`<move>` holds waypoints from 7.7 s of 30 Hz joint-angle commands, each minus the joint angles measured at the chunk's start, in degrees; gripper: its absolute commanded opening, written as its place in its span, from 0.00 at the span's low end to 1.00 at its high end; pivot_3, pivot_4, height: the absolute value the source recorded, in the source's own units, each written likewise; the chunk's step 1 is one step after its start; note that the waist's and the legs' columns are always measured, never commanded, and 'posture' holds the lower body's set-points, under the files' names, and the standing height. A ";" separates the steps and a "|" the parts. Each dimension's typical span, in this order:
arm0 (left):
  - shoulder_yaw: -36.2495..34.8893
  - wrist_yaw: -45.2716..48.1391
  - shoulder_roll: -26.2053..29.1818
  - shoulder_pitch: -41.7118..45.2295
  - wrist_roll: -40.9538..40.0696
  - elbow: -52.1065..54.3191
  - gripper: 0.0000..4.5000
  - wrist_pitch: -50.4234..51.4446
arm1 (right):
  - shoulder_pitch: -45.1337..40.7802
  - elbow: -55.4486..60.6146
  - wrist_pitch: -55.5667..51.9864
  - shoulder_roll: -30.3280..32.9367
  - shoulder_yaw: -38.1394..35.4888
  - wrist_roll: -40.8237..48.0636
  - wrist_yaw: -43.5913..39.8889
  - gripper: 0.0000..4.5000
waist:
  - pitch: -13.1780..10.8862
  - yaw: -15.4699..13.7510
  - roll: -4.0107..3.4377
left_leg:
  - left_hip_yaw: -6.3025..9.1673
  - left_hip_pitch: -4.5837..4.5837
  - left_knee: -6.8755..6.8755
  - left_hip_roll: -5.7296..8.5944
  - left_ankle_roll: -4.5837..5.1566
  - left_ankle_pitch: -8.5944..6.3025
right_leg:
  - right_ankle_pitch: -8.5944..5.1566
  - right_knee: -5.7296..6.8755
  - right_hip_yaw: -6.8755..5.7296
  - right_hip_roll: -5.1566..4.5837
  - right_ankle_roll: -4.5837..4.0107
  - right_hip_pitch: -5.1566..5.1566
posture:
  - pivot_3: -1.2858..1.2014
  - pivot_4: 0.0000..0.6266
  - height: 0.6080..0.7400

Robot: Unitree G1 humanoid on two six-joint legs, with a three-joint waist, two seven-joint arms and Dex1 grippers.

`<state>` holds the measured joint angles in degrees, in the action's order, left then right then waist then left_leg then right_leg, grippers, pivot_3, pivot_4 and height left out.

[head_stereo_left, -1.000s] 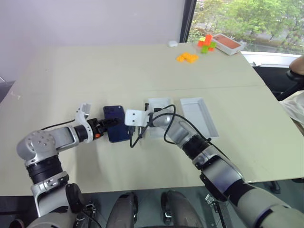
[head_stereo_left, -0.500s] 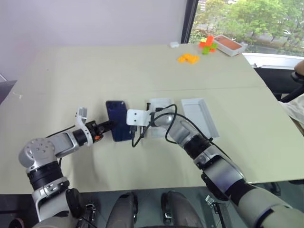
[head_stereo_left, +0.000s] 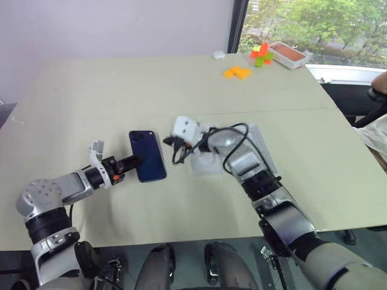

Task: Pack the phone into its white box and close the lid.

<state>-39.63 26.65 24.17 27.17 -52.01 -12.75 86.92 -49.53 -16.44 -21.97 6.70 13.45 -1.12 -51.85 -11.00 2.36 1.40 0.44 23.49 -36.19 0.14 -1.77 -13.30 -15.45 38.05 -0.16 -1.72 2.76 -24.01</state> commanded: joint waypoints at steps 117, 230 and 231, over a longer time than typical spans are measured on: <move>24.74 11.79 1.47 9.96 4.32 14.40 0.99 -20.00 | 8.18 14.89 -10.33 23.78 -5.33 17.31 -4.64 0.75 | -0.03 -1.57 0.02 | -0.04 0.72 -1.12 -0.02 0.17 0.05 | 0.03 0.56 0.00 0.17 0.02 -0.38 | 0.52 0.24 1.00; 28.53 28.05 6.96 -7.58 16.75 18.94 1.00 -67.87 | -11.13 9.41 -64.70 3.71 -36.22 34.49 58.01 0.00 | -0.04 -1.41 -0.07 | -0.17 0.84 -0.97 -0.10 0.64 0.22 | 0.06 0.39 -0.02 0.24 -0.03 -0.42 | 0.52 0.24 1.00; 28.49 28.09 7.04 -7.44 16.79 18.72 1.00 -67.96 | -12.17 9.15 -64.46 1.72 -39.57 34.76 58.64 0.00 | -0.04 -1.41 -0.07 | -0.18 0.84 -0.96 -0.09 0.64 0.22 | 0.06 0.38 -0.02 0.22 -0.03 -0.43 | 0.52 0.24 1.00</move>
<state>-9.97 54.74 30.90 18.81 -35.18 5.51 20.38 -59.65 -8.85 -88.32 9.58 -21.55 32.79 6.41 -11.04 0.95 1.33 0.26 24.34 -37.15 0.04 -1.12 -13.09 -15.40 38.42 -0.18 -1.50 2.74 -24.44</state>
